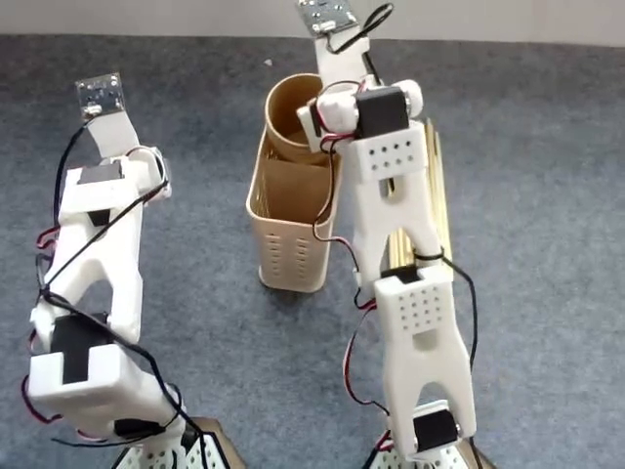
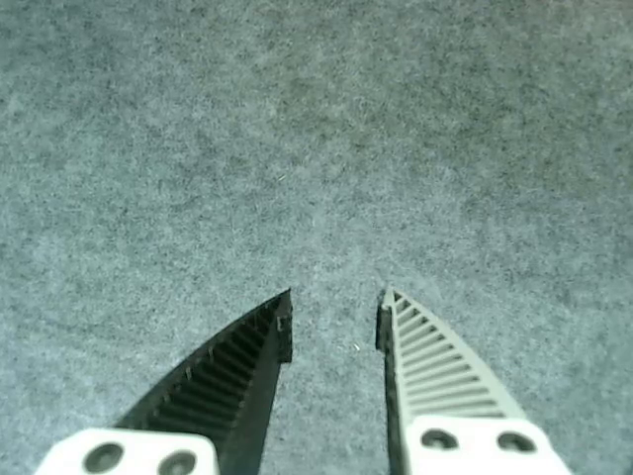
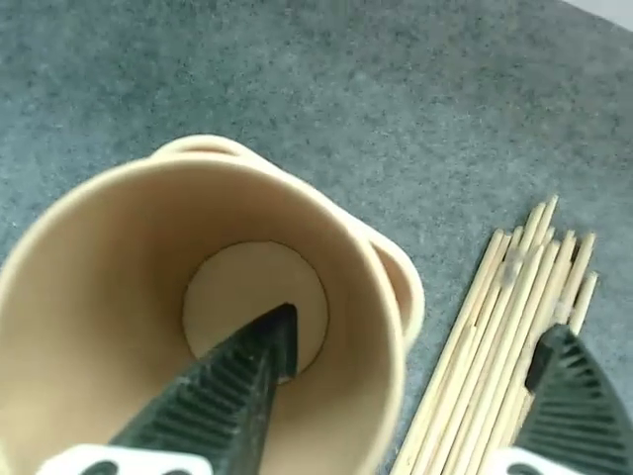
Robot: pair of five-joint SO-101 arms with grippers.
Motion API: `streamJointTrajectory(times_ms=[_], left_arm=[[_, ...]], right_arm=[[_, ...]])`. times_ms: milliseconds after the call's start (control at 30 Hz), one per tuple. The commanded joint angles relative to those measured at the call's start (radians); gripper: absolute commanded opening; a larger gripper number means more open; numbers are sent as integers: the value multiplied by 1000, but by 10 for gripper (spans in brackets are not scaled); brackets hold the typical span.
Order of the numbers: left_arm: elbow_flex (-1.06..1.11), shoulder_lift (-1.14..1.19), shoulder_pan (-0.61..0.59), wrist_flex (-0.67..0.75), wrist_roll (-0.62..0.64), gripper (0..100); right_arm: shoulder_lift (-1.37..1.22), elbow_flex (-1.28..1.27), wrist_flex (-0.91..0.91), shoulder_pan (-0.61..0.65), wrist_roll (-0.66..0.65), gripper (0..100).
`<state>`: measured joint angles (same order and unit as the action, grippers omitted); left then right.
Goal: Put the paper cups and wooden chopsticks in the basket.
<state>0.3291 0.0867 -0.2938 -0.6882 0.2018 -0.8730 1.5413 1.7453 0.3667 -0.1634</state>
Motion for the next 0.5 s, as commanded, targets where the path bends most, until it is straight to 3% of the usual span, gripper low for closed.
streamJointTrajectory(times_ms=[0, 300, 467], left_arm=[[-5, -4, 16, 17, 2, 168], [-5, -4, 18, 17, 2, 168], [-5, -4, 18, 17, 2, 168]], right_arm=[[77, 229, 21, -27, -8, 361], [358, 236, 21, -39, -11, 361], [522, 70, 22, -200, -12, 361]])
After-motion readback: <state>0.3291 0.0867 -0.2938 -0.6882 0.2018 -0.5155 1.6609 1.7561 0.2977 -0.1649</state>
